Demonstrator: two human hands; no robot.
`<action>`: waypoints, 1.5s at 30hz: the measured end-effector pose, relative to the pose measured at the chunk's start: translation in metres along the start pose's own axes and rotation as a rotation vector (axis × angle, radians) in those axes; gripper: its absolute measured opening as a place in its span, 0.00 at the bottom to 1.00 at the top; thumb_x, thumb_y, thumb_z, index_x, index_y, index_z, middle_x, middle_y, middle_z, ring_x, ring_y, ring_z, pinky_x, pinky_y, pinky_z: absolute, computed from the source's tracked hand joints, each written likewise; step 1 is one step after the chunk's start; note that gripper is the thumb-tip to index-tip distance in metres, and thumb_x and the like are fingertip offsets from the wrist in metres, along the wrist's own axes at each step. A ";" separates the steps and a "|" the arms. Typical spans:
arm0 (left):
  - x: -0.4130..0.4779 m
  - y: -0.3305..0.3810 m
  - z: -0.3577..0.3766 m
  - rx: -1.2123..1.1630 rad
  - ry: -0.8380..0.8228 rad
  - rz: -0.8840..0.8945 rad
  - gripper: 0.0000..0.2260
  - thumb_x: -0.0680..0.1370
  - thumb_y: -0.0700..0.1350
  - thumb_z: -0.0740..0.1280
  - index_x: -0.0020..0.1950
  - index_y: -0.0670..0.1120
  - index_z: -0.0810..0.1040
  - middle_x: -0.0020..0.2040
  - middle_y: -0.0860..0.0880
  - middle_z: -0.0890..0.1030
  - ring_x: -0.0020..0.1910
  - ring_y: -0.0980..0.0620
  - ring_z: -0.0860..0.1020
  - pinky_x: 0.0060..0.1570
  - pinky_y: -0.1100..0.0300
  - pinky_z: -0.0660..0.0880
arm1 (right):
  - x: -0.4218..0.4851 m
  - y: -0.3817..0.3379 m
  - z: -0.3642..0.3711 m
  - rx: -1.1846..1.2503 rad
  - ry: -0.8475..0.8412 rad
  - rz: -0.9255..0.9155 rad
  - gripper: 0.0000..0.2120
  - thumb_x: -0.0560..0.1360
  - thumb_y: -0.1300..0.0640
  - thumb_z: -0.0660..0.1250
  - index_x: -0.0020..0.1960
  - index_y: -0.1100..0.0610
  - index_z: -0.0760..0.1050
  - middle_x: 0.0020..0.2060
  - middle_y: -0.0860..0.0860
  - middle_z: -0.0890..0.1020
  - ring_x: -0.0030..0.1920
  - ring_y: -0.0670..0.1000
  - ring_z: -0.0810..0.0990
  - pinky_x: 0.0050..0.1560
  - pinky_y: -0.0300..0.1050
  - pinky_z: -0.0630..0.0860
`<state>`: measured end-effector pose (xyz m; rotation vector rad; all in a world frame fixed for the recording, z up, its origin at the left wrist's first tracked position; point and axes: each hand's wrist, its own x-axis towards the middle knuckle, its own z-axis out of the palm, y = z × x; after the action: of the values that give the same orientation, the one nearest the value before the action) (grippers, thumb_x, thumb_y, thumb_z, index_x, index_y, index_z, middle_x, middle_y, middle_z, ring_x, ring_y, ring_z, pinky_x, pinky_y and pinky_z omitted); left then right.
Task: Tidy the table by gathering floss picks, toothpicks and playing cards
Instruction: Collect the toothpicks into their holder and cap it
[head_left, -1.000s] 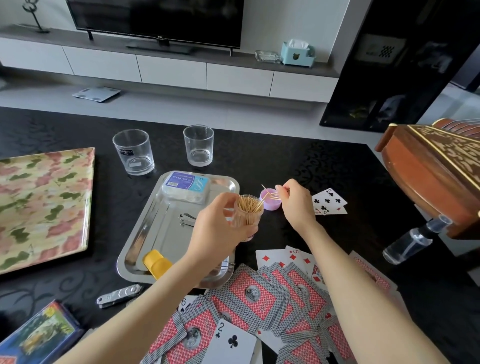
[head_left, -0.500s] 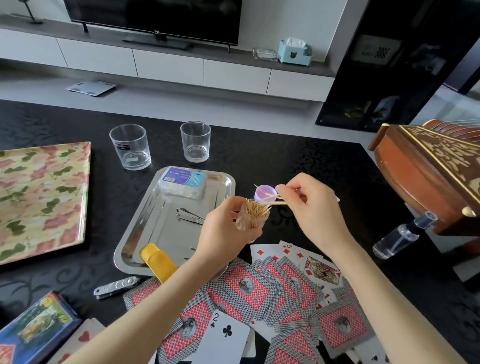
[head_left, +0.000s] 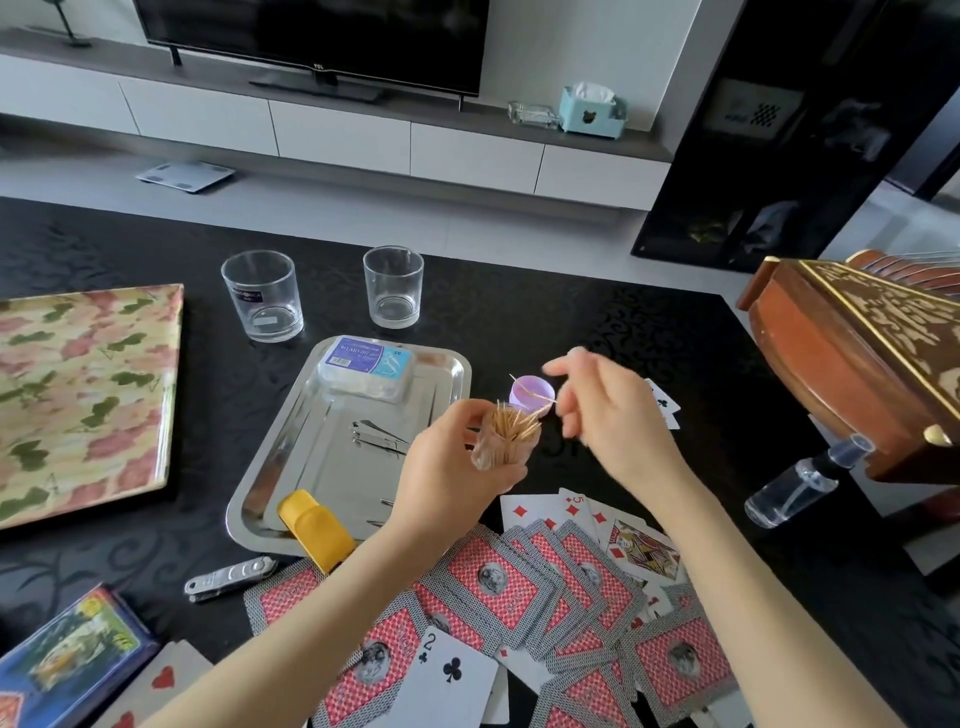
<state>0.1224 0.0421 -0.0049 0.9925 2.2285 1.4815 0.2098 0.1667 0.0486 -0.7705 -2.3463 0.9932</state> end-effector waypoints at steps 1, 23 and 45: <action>0.000 -0.001 -0.001 -0.008 0.005 -0.014 0.24 0.66 0.44 0.77 0.59 0.51 0.74 0.43 0.65 0.75 0.45 0.66 0.74 0.45 0.69 0.73 | 0.007 0.011 0.001 -0.071 0.063 0.041 0.16 0.82 0.52 0.51 0.50 0.56 0.76 0.32 0.45 0.75 0.34 0.43 0.75 0.35 0.34 0.70; 0.037 -0.011 -0.038 0.005 0.099 -0.034 0.20 0.66 0.44 0.78 0.50 0.57 0.71 0.42 0.67 0.74 0.43 0.68 0.73 0.39 0.75 0.67 | 0.079 0.027 0.052 -0.922 -0.264 0.088 0.09 0.76 0.56 0.60 0.49 0.57 0.77 0.46 0.54 0.81 0.40 0.57 0.74 0.41 0.43 0.70; 0.008 -0.002 -0.057 0.046 0.055 -0.026 0.25 0.66 0.46 0.78 0.61 0.51 0.74 0.49 0.60 0.77 0.51 0.59 0.76 0.46 0.67 0.71 | 0.019 -0.012 0.012 -0.099 0.099 0.102 0.08 0.75 0.66 0.60 0.45 0.60 0.77 0.35 0.52 0.80 0.29 0.47 0.77 0.28 0.36 0.73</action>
<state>0.0834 0.0072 0.0184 0.9436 2.3153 1.4696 0.1846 0.1665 0.0542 -0.9637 -2.3046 0.8639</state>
